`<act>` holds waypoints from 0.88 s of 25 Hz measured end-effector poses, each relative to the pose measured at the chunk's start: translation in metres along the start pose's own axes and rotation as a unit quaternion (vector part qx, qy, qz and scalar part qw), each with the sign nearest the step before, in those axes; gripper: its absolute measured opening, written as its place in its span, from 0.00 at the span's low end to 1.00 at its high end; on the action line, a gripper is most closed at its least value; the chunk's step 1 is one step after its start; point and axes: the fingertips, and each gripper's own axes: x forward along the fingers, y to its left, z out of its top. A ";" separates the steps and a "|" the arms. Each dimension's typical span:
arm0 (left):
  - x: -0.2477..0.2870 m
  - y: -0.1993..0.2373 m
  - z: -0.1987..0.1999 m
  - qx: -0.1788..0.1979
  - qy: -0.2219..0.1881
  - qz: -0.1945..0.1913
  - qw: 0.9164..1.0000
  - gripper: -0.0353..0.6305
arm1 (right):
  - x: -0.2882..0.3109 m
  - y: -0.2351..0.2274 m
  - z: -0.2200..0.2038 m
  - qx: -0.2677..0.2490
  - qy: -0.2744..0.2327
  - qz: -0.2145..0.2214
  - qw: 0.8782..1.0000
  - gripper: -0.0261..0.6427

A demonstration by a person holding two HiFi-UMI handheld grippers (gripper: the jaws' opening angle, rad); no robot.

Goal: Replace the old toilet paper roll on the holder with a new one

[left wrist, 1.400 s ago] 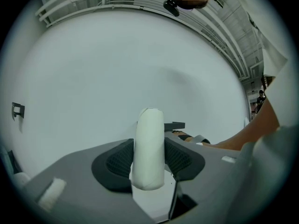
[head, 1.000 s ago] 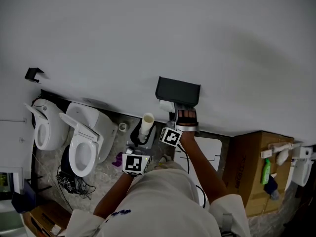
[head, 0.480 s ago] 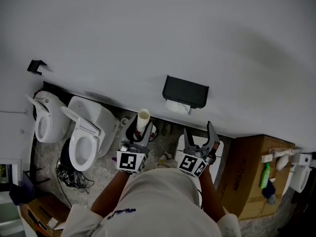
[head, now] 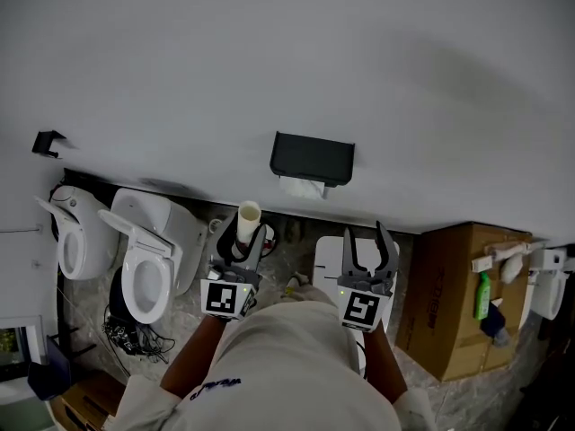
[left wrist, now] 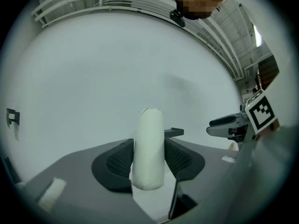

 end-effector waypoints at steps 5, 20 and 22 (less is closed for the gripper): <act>0.002 -0.009 0.005 0.003 -0.006 -0.017 1.000 0.35 | -0.007 -0.009 0.004 0.052 -0.007 -0.007 0.999 0.33; -0.003 -0.015 0.006 0.005 -0.006 -0.028 1.000 0.35 | -0.016 0.002 0.015 0.066 -0.018 0.020 0.997 0.18; -0.004 -0.015 0.006 0.005 -0.006 -0.029 1.000 0.35 | -0.017 0.002 0.016 0.068 -0.019 0.021 0.997 0.16</act>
